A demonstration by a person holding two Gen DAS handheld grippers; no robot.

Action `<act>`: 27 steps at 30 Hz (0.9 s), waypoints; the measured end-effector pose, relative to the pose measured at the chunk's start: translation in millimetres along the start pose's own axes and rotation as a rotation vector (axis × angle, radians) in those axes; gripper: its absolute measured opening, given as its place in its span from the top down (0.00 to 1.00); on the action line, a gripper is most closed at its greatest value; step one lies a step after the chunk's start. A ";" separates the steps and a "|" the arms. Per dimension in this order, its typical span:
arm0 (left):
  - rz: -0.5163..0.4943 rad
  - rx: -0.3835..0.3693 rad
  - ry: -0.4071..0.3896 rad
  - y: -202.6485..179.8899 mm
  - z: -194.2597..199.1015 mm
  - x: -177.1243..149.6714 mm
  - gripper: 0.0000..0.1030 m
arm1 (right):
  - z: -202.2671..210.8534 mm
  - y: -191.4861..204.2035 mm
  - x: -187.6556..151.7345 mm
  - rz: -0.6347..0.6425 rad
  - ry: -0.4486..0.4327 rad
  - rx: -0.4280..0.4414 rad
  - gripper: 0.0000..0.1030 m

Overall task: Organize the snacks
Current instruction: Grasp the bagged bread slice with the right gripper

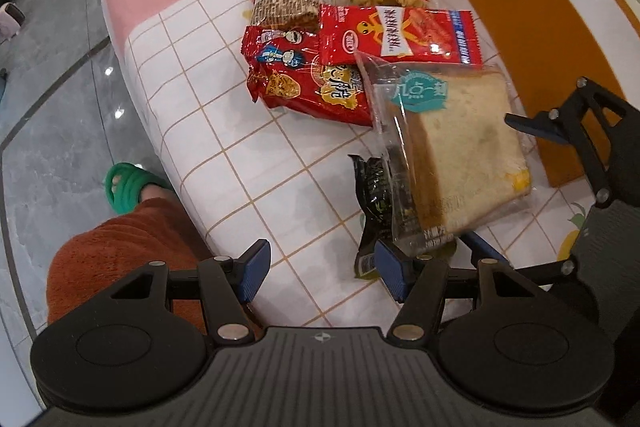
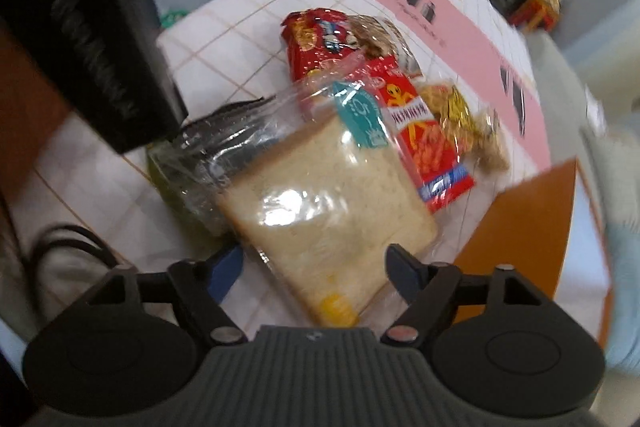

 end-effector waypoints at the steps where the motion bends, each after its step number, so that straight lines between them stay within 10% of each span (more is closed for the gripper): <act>1: 0.003 -0.002 0.004 0.6 -1.9 1.1 0.31 | -3.0 2.4 0.9 0.037 -0.002 -0.009 0.22; 7: 0.002 0.009 0.026 1.4 -8.7 3.8 0.31 | -3.5 6.7 6.6 0.189 -0.080 -0.109 0.14; 14: 0.023 -0.024 0.009 4.5 -9.1 6.0 0.31 | 13.0 -22.9 4.5 0.047 -0.061 -0.104 0.55; 27: 0.051 -0.123 -0.056 -8.0 -30.5 19.9 0.28 | 86.6 -103.5 -4.7 -0.619 -0.146 0.124 0.77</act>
Point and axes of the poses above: each gripper's, at about its wrist camera, not at the fingertips, and z roughly against the way its jaws point, y to its left, x to its top, the point moved 6 cm from there along -z, roughly the way its jaws point, and after that the axes turned 2 degrees about z, right-handed, at the moved point
